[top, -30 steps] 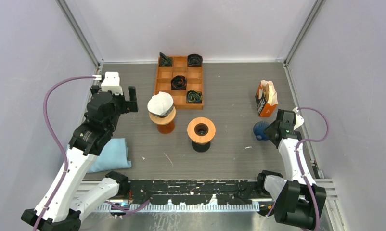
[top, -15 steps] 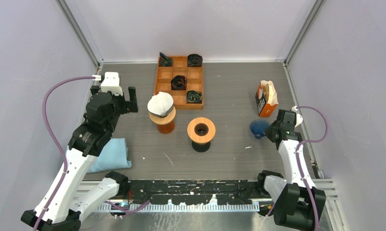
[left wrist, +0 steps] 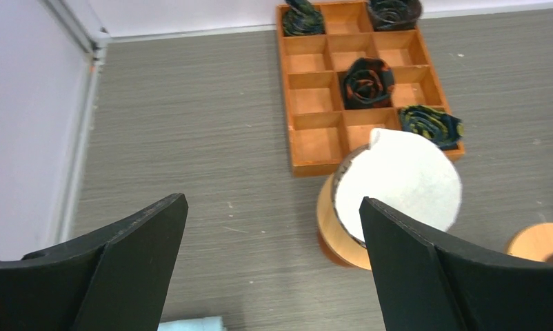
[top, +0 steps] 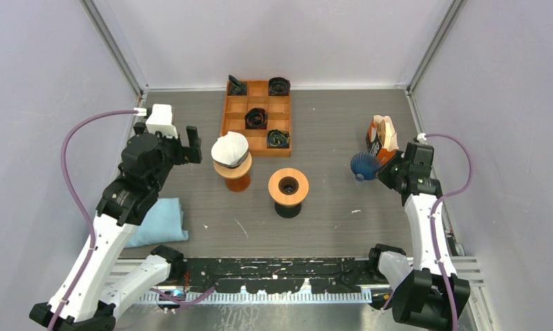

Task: Place the coffee filter in the dripper
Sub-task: Pick up the coffee dripper from the center of the board, then press the coffee dripper onto the connecting ring.

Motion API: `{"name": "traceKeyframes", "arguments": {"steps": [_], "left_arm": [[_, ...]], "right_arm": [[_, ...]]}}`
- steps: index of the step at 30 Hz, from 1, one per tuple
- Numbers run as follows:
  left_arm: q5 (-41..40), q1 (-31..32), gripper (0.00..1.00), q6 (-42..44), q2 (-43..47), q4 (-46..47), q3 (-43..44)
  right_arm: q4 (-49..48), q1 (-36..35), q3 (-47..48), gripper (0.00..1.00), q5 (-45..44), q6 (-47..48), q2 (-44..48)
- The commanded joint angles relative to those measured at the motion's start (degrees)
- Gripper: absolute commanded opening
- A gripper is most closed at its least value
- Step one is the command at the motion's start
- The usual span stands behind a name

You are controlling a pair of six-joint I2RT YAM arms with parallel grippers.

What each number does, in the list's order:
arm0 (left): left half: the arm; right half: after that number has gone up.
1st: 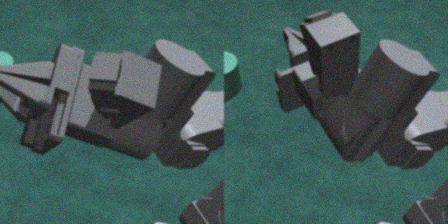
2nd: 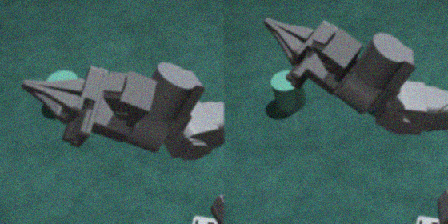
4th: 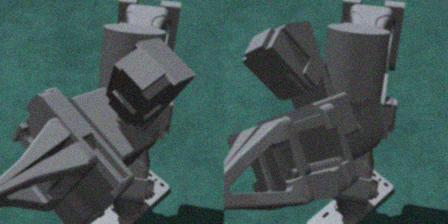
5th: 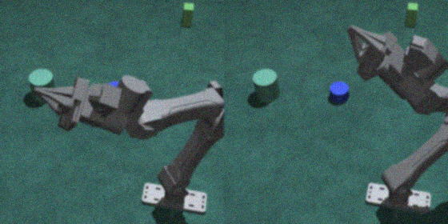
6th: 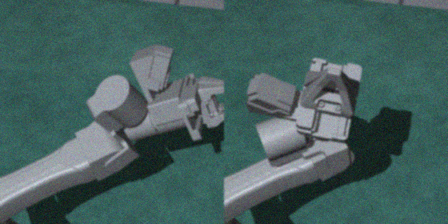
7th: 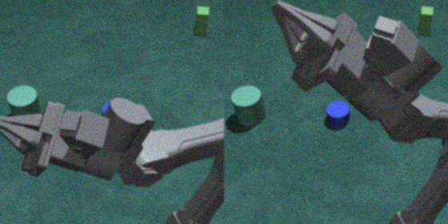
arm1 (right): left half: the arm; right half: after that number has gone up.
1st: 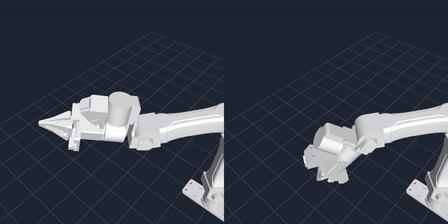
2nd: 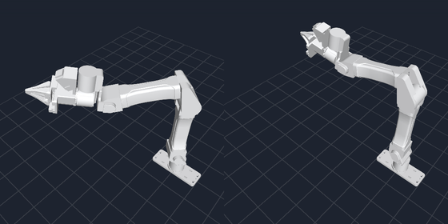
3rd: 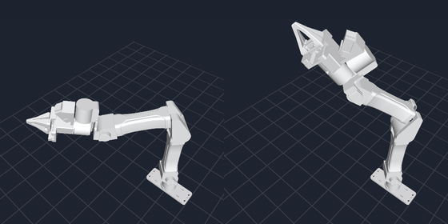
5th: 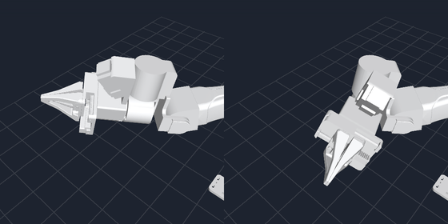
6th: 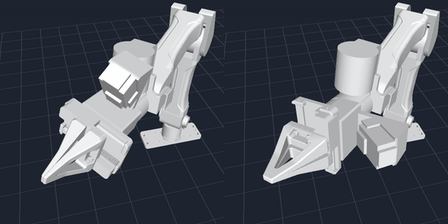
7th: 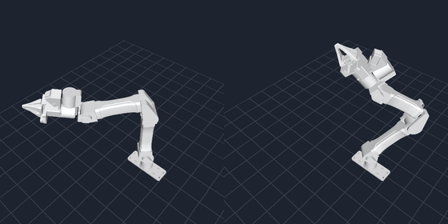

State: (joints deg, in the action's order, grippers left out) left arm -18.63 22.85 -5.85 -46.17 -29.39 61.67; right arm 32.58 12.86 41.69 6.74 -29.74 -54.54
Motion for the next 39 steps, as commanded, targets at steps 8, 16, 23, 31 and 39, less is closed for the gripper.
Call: {"name": "traceKeyframes", "arguments": {"steps": [8, 16, 23, 31, 39], "left_arm": [[17.14, -0.27, 0.99, -13.94, -2.07, -8.08, 6.58], [33.48, -0.01, 1.0, -26.48, -2.97, -8.42, 5.31], [34.4, 2.1, 0.98, -32.67, -0.33, -5.33, 1.35], [29.11, 11.73, 0.92, -37.74, -1.46, 2.14, -3.06], [21.63, 20.7, 0.84, -37.98, -6.37, 5.07, -2.28]], "right_arm": [[4.01, -1.57, 13.45, 0.01, 14.25, 2.57, 1.3], [5.86, -9.19, 17.97, 0.01, 15.96, 1.98, 1.56], [5.74, -18.06, 19.83, 0.01, 14.1, 0.51, 1.01], [4.07, -28.89, 20.78, 0.01, 12.11, -1.1, -0.27], [3.73, -37.34, 23.04, 0.01, 8.84, -0.82, -4.01]]}}
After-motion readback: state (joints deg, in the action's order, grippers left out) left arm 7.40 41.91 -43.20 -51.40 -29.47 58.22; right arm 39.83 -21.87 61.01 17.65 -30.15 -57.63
